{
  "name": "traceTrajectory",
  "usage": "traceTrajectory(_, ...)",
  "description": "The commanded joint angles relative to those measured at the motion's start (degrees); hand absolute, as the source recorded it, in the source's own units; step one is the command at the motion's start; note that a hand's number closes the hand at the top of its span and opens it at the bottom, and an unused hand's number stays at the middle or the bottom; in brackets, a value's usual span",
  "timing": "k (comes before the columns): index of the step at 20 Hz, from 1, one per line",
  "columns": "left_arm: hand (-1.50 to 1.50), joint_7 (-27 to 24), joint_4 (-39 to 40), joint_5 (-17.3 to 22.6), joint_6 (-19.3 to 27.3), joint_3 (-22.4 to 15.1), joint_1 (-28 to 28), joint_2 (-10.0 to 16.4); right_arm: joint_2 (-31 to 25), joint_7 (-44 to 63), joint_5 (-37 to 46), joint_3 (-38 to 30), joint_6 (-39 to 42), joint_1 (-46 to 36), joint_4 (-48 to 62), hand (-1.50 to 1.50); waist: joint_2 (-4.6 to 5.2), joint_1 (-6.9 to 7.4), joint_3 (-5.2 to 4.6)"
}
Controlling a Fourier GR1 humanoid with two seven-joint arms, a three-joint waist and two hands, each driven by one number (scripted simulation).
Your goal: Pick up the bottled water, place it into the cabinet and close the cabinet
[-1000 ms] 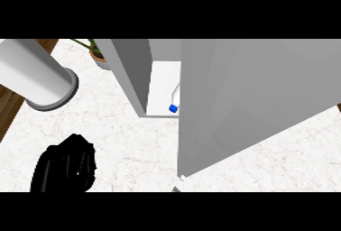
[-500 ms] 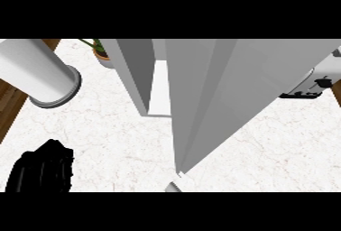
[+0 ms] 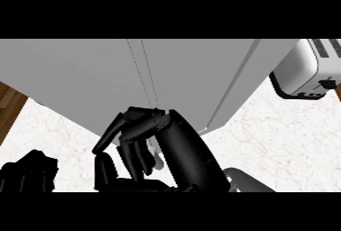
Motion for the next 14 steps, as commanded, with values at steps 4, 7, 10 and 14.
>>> traceTrajectory(4,1.50,1.02,-0.70,1.35,-2.30,3.17,1.07,1.23,1.96,-9.41,-15.62,-14.69,9.72,-8.79,20.80,1.50,0.07,-1.06,0.11)
traceTrajectory(7,1.50,-1.35,1.57,1.78,-6.48,5.41,2.49,2.21,1.81,-14.75,-16.39,-19.08,15.60,-10.44,31.14,1.50,0.14,-0.95,0.07)
traceTrajectory(10,1.50,2.05,-1.18,3.81,-6.34,7.30,2.94,3.45,-0.35,-19.09,-16.65,-22.77,19.33,-13.53,38.34,1.50,0.05,-1.13,0.11)
traceTrajectory(14,1.50,1.10,-0.43,3.98,-7.92,8.59,4.00,4.17,-3.74,-23.17,-17.81,-25.08,23.24,-11.78,42.67,1.50,0.45,-0.49,0.11)
